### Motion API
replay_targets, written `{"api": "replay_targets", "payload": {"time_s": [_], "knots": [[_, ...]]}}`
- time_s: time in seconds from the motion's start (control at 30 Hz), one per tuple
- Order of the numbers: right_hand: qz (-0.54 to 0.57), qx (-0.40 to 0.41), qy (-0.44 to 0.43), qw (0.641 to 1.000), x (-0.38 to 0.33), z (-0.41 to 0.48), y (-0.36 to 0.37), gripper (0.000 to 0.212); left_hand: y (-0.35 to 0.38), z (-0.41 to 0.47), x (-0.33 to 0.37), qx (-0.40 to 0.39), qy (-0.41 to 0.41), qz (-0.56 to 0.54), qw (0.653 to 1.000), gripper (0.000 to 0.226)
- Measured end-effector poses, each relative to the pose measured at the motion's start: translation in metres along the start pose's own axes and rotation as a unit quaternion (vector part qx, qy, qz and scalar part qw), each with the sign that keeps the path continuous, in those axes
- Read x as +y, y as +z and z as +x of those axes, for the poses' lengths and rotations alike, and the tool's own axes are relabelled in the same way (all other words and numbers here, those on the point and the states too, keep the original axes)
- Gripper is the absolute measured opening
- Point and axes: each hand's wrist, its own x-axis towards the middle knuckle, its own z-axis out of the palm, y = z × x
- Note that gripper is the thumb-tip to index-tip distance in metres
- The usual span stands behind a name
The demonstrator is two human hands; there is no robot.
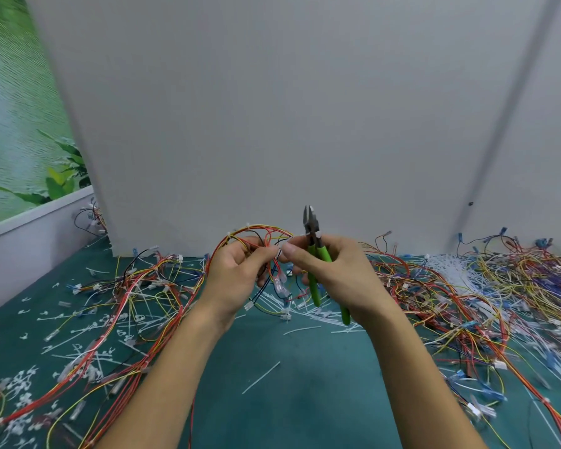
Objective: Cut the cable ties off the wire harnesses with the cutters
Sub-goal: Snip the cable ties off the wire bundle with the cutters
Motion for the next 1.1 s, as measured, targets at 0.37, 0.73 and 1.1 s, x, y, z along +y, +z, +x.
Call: {"api": "replay_targets", "payload": {"time_s": [0.37,0.73,1.1], "knots": [[0.069,0.078,0.015,0.994,0.007,0.002,0.021,0.017,0.008,-0.004,0.002,0.011,0.004,-0.018,1.000,0.012],[0.207,0.070,0.013,0.976,0.008,0.006,0.022,0.021,0.015,-0.008,0.012,-0.085,-0.108,-0.252,0.958,0.025],[0.243,0.064,-0.005,0.968,0.015,0.009,0.025,0.014,0.020,-0.009,0.009,-0.068,-0.077,-0.239,0.966,0.014]]}}
